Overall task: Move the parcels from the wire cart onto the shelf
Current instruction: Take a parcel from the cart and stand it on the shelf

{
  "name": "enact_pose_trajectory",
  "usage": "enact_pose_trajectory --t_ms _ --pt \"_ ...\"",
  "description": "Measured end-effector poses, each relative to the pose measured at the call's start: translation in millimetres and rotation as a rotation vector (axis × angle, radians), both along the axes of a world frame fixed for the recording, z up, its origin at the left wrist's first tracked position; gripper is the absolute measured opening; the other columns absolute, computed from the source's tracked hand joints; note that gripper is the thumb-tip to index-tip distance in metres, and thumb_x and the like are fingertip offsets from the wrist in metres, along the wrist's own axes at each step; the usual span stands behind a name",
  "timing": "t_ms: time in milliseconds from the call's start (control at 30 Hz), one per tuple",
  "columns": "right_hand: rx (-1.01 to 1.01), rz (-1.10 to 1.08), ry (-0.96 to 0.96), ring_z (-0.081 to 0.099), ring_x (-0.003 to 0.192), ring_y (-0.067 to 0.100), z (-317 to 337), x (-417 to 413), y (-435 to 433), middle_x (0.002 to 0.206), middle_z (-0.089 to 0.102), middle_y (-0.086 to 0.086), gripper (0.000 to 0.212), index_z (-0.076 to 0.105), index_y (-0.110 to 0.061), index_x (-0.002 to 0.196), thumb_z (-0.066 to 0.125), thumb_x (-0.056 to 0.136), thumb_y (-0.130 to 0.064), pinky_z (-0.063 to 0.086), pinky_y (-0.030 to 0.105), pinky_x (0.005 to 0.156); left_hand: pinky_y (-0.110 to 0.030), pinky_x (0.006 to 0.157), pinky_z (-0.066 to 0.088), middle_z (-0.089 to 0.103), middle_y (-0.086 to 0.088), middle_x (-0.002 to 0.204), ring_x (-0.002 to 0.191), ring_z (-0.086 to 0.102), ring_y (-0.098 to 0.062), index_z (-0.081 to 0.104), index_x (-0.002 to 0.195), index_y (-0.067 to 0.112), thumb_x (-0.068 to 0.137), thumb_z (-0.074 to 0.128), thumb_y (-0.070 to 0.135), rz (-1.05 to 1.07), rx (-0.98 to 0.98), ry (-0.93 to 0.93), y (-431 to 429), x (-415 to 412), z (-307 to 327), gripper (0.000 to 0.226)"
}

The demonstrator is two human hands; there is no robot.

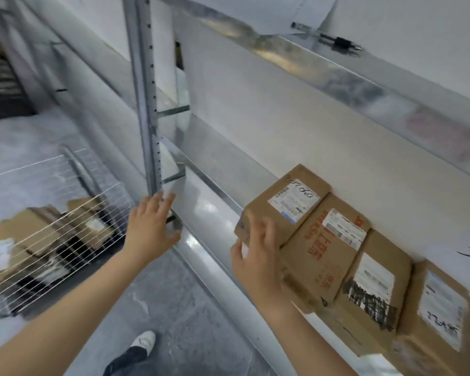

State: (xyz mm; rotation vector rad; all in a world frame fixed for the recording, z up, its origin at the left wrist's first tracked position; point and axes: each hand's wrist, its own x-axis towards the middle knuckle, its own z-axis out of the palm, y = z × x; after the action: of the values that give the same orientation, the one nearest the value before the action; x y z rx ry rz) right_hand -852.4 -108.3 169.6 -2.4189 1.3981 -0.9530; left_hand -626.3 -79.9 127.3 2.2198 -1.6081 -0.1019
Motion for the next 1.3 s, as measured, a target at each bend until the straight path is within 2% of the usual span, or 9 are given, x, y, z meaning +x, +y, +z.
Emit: enact_pose_trajectory --t_ms 100,200,400,500,667,800,1033,1167,1300 --pt "0.020 0.188 0.095 0.053 0.094 0.028 -11.1 40.3 8.5 0.115 0.048 0.008 0.059 0.043 -0.016 0.127 0.069 0.074 -0.013 0.054 0.041 0.074 -0.055 0.105 0.029 0.039 -0.016 0.142 0.130 0.035 -0.039 0.036 0.142 0.021 0.067 0.064 0.052 0.193 0.064 -0.080 37.1 35.1 -3.9 0.087" --pt "0.139 0.332 0.175 0.048 0.107 0.029 -19.8 85.4 13.6 0.124 0.050 0.010 0.065 0.040 -0.016 0.133 0.067 0.073 -0.024 0.049 0.044 0.085 -0.053 0.101 0.033 0.048 -0.013 0.127 0.116 0.045 -0.036 0.042 0.135 0.021 0.062 0.069 0.051 0.373 0.140 -0.093 80.2 68.8 -4.8 0.084" --pt "0.280 0.550 0.328 0.031 0.130 0.028 -25.4 179.5 22.5 0.141 0.031 0.007 0.073 0.032 -0.020 0.146 0.065 0.084 -0.039 0.033 0.045 0.106 -0.051 0.108 0.026 0.029 -0.008 0.148 0.135 0.026 -0.033 0.028 0.142 0.027 0.066 0.068 0.054 0.636 0.223 -0.036 156.9 127.0 -11.5 0.090" --pt "0.286 0.630 0.403 0.026 0.134 0.026 -29.6 230.3 31.0 0.145 0.024 0.006 0.074 0.027 -0.023 0.147 0.062 0.085 -0.044 0.031 0.043 0.109 -0.051 0.109 0.023 0.026 -0.009 0.150 0.137 0.024 -0.034 0.026 0.145 0.028 0.064 0.071 0.052 0.727 0.232 0.003 184.7 159.1 -18.1 0.096" --pt "0.319 0.702 0.463 0.028 0.133 0.026 -43.7 318.5 42.7 0.147 0.021 0.006 0.074 0.027 -0.024 0.146 0.063 0.085 -0.044 0.033 0.044 0.108 -0.049 0.108 0.025 0.030 -0.011 0.149 0.135 0.026 -0.035 0.030 0.144 0.024 0.062 0.074 0.046 0.787 0.210 0.053 210.3 215.9 -30.5 0.096" --pt "0.351 0.737 0.484 0.030 0.132 0.025 -57.5 386.1 48.9 0.147 0.022 0.007 0.073 0.029 -0.022 0.145 0.064 0.084 -0.041 0.035 0.042 0.106 -0.051 0.101 0.032 0.039 -0.013 0.142 0.129 0.035 -0.037 0.032 0.143 0.021 0.059 0.073 0.048 0.802 0.206 0.024 223.0 269.5 -41.5 0.098" --pt "0.455 0.733 0.585 0.037 0.126 0.026 -87.0 468.6 57.8 0.140 0.029 0.008 0.071 0.031 -0.021 0.144 0.065 0.085 -0.041 0.038 0.039 0.103 -0.049 0.107 0.027 0.032 -0.009 0.148 0.134 0.029 -0.034 0.029 0.145 0.023 0.065 0.073 0.052 0.794 0.284 0.060 236.9 348.8 -59.2 0.096" --pt "0.562 0.744 0.653 0.031 0.135 0.027 -111.7 496.7 59.6 0.148 0.021 0.009 0.070 0.028 -0.021 0.145 0.064 0.087 -0.038 0.033 0.047 0.109 -0.049 0.107 0.027 0.031 -0.009 0.148 0.134 0.030 -0.033 0.030 0.144 0.022 0.066 0.072 0.051 0.790 0.287 0.108 235.7 377.9 -75.6 0.093" --pt "0.620 0.770 0.757 0.032 0.134 0.028 -136.7 528.4 49.8 0.148 0.019 0.009 0.072 0.024 -0.021 0.146 0.063 0.088 -0.039 0.031 0.049 0.110 -0.047 0.110 0.024 0.027 -0.007 0.150 0.137 0.026 -0.031 0.026 0.146 0.025 0.070 0.069 0.051 0.824 0.291 0.184 226.7 401.8 -94.2 0.091"
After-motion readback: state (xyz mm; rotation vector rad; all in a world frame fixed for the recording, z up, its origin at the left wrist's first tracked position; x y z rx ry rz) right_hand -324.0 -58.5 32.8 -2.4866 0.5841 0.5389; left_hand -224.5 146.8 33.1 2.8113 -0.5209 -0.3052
